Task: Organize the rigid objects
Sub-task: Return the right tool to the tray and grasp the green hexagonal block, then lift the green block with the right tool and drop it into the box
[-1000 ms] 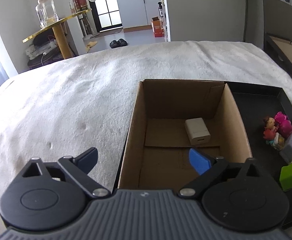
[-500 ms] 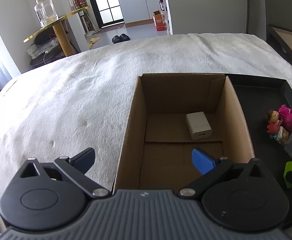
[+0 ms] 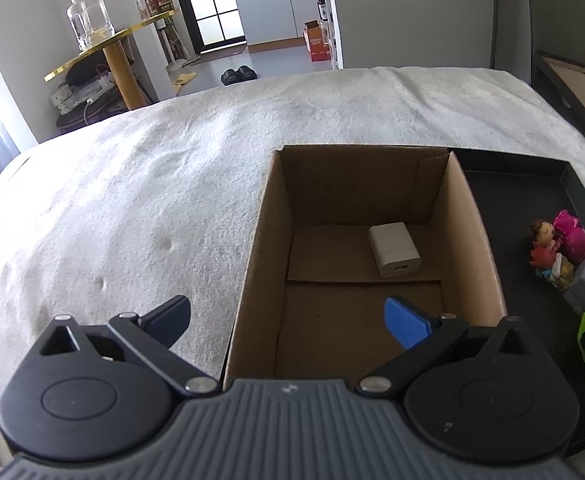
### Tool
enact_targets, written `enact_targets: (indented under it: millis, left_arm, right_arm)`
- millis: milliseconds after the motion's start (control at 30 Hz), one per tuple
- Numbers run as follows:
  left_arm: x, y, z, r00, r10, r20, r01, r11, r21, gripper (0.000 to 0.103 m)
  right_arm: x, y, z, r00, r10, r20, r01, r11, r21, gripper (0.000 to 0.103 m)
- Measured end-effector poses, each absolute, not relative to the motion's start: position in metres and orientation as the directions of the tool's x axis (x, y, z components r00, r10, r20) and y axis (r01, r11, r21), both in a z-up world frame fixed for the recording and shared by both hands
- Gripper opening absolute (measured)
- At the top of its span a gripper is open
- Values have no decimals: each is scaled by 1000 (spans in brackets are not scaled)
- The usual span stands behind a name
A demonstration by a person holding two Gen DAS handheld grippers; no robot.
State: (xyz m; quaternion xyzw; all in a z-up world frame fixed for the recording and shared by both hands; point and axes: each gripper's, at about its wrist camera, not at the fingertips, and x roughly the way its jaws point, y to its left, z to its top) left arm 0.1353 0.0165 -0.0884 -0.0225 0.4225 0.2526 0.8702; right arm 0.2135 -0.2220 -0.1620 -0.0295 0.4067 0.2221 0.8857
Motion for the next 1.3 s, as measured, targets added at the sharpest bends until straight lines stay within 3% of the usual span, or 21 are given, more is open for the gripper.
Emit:
enact_targets:
  millis: [933, 1133, 1300]
  left_arm:
    - [112, 35, -87, 590, 379, -713, -470, 879, 78, 98]
    - [108, 40, -90, 595, 369, -714, -471, 880, 62, 81]
    - [107, 46, -93, 599, 342, -724, -467, 884, 32, 56]
  right_arm:
    - [206, -165, -106, 659, 443, -608, -543, 839, 23, 52]
    - [204, -149, -99, 666, 468, -581, -570, 822, 9, 52]
    - [201, -135, -91, 664, 498, -558, -598, 801, 4, 52]
